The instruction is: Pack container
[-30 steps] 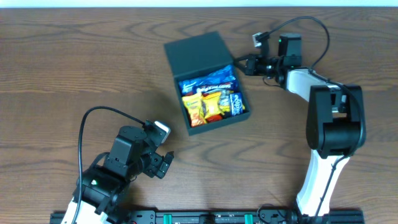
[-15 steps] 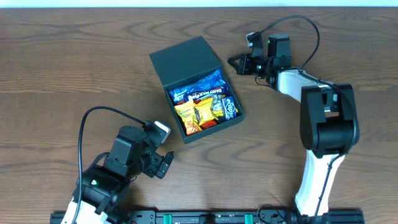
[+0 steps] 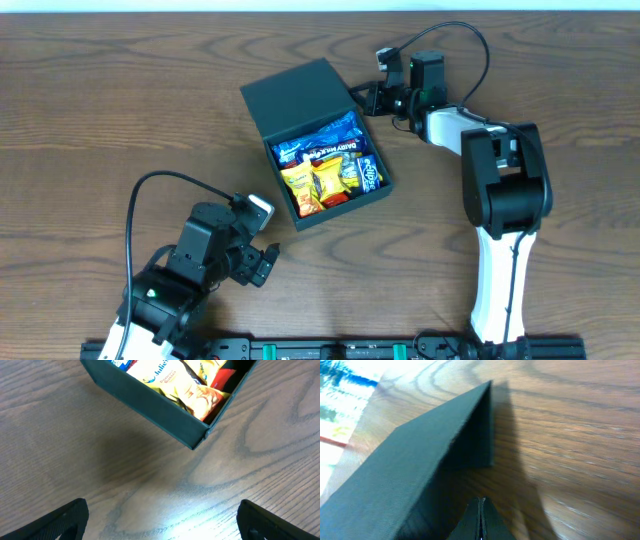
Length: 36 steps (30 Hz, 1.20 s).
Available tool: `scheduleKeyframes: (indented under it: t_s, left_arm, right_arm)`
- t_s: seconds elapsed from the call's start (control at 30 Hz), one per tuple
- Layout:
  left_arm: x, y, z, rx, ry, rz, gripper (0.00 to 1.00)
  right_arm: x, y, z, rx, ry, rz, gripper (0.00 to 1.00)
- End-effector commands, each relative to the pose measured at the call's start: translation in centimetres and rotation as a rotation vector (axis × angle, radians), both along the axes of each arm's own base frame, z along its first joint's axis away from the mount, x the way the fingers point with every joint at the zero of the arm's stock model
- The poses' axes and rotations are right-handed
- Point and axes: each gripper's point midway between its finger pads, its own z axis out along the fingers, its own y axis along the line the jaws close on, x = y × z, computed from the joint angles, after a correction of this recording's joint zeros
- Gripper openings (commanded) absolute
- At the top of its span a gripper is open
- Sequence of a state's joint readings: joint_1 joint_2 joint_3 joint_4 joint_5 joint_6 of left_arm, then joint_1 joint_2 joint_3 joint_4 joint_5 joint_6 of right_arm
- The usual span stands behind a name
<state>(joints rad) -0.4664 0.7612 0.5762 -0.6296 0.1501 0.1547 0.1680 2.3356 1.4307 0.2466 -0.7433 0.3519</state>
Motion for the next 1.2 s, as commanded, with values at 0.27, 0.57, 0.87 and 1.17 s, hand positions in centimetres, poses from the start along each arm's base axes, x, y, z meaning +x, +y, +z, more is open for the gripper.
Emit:
scheduleKeyframes:
  t_s: [0.27,0.57,0.87,1.17]
  left_arm:
    - [-0.1,0.2,-0.2,0.001,0.004,0.009,0.96]
    - [-0.1,0.2,-0.2,0.001,0.004,0.009,0.95]
    - [-0.1,0.2,-0.2,0.001,0.004,0.009,0.95]
    - [-0.1,0.2,-0.2,0.001,0.004,0.009,0.95]
  right_arm:
    - [-3.2,0.1,-2.6,-0.02,0.153,0.09,0.01]
    - [-5.6,-3.2,-5.1,-0.193,0.263,0.078,0.01]
    - [-9.8,-4.6,-2.5,-0.247,0.372,0.15,0.01]
    - [-11.8,-8.8,4.0,-0.495,0.376,0.012,0.01]
